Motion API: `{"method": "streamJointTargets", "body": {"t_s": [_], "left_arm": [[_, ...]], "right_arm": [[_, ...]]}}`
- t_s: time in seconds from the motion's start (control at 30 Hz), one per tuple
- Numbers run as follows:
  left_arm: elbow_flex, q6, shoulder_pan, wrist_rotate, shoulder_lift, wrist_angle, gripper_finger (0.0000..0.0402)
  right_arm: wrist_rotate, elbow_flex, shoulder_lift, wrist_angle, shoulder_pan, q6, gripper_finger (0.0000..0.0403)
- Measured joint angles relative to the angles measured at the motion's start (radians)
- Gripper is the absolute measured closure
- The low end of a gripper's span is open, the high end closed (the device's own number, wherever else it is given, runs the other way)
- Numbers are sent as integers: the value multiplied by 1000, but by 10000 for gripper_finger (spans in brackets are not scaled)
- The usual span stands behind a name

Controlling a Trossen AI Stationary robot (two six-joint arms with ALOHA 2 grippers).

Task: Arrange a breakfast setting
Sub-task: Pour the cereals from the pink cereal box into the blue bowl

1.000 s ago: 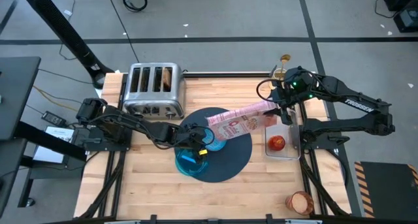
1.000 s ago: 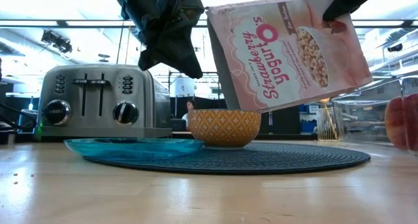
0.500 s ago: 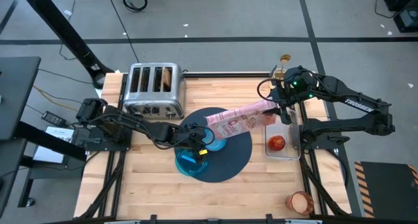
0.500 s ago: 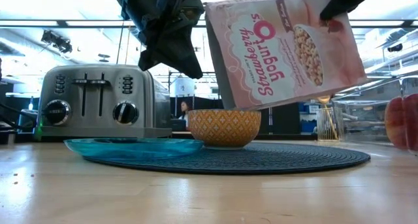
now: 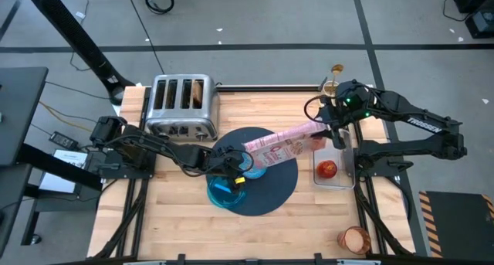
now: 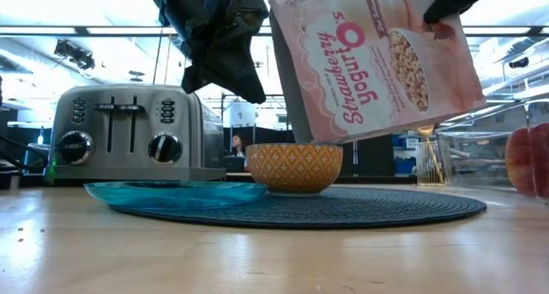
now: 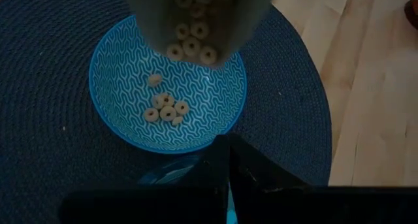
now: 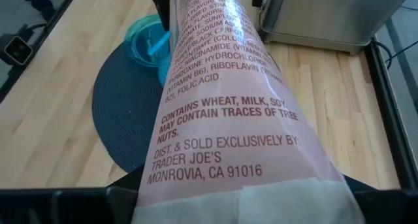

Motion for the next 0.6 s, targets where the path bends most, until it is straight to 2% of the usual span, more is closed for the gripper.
{"method": "streamJointTargets", "body": {"t_s": [0.4, 0.6], "left_arm": [[0, -4, 1, 0, 0, 15, 396], [0, -7, 5, 0, 0, 13, 396]], "right_arm": [[-4, 1, 2, -17, 5, 7, 214], [29, 17, 11, -19, 30, 7, 214]]}}
